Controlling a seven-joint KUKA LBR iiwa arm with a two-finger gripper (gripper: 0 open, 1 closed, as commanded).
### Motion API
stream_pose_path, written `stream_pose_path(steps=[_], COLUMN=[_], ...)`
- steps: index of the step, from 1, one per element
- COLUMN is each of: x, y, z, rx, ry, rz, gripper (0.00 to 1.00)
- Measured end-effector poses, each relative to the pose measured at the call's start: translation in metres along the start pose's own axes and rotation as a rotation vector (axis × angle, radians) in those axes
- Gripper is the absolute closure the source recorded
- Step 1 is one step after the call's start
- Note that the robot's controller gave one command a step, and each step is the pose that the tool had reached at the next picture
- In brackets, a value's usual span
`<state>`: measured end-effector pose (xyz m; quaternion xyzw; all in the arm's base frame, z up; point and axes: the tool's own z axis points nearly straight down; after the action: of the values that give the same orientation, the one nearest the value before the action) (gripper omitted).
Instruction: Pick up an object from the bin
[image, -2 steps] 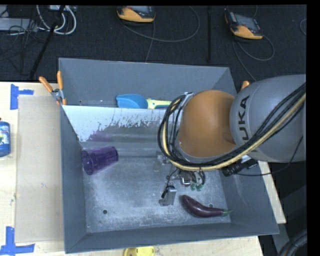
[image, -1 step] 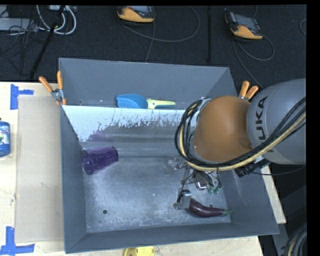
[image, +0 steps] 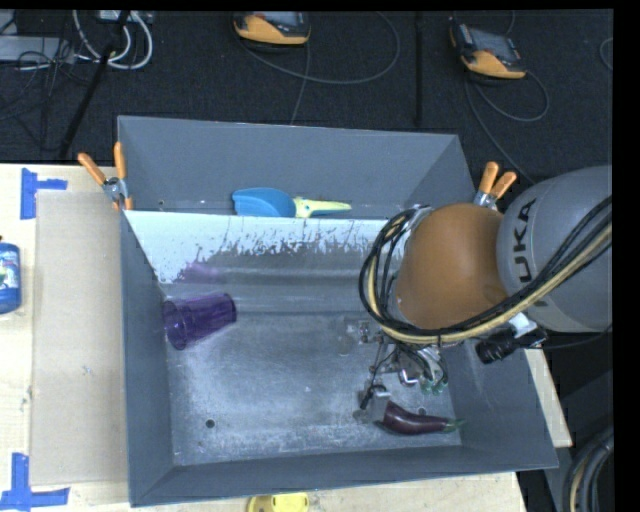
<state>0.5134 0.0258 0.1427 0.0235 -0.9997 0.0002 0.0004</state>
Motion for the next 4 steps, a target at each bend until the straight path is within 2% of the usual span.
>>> stream_pose_path(steps=[1, 2, 3, 4], x=[0.002, 0.006, 0.005, 0.013], y=[-0.032, -0.048, -0.061, -0.096], z=[0.006, 0.016, 0.039, 0.06], rx=[-0.002, 0.0, -0.001, -0.002], ry=[0.002, 0.001, 0.0, 0.0], rz=[0.12, 0.054, -0.177, 0.065], gripper=[0.0, 0.0, 0.0, 0.0])
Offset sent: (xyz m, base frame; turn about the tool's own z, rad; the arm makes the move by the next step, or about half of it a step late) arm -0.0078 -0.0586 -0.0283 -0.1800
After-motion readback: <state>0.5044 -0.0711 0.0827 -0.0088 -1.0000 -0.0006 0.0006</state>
